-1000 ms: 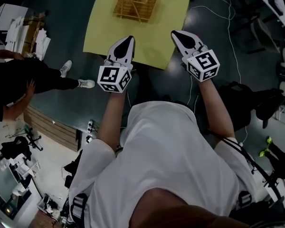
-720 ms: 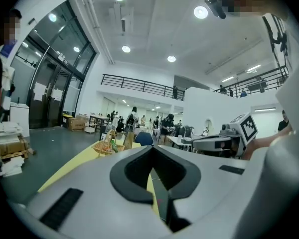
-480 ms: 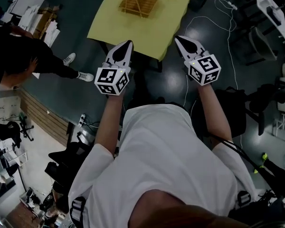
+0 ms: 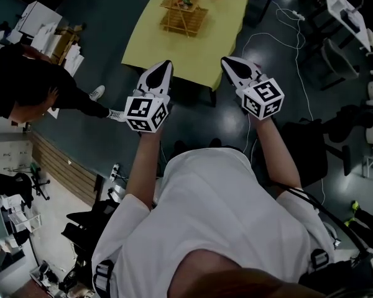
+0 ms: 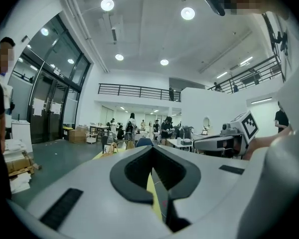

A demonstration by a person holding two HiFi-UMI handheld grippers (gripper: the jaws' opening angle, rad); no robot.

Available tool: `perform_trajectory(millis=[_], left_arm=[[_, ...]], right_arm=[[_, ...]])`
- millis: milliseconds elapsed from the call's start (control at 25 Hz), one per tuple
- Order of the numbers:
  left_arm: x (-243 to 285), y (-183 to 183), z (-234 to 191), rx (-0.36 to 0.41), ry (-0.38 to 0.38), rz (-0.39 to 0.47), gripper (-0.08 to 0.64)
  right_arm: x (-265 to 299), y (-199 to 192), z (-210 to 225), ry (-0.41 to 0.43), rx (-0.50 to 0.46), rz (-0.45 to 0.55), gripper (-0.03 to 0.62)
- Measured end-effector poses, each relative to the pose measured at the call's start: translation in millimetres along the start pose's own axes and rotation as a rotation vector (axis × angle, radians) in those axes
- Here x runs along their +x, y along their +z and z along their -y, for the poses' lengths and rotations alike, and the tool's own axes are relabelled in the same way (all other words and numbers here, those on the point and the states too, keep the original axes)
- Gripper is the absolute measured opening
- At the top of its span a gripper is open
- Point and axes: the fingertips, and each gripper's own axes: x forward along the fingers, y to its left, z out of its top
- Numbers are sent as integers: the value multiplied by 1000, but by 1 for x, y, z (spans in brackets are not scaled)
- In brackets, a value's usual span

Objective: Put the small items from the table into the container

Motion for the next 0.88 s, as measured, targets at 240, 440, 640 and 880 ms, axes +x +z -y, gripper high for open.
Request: perform_trajectory(millis=[240, 440, 640, 880], left_arm=[[-17, 11, -6, -19, -61, 11, 8], [-31, 17, -10, -27, -100, 29, 8], [-36, 17, -15, -26, -126, 34, 8], [-35, 18, -17, -20, -130, 40, 8]], right_arm=[[13, 9, -23, -40, 36, 26, 15], [15, 17, -49, -41, 25, 45, 15], [21, 18, -61, -45, 36, 48, 15], [24, 19, -65, -42, 24, 38, 15]])
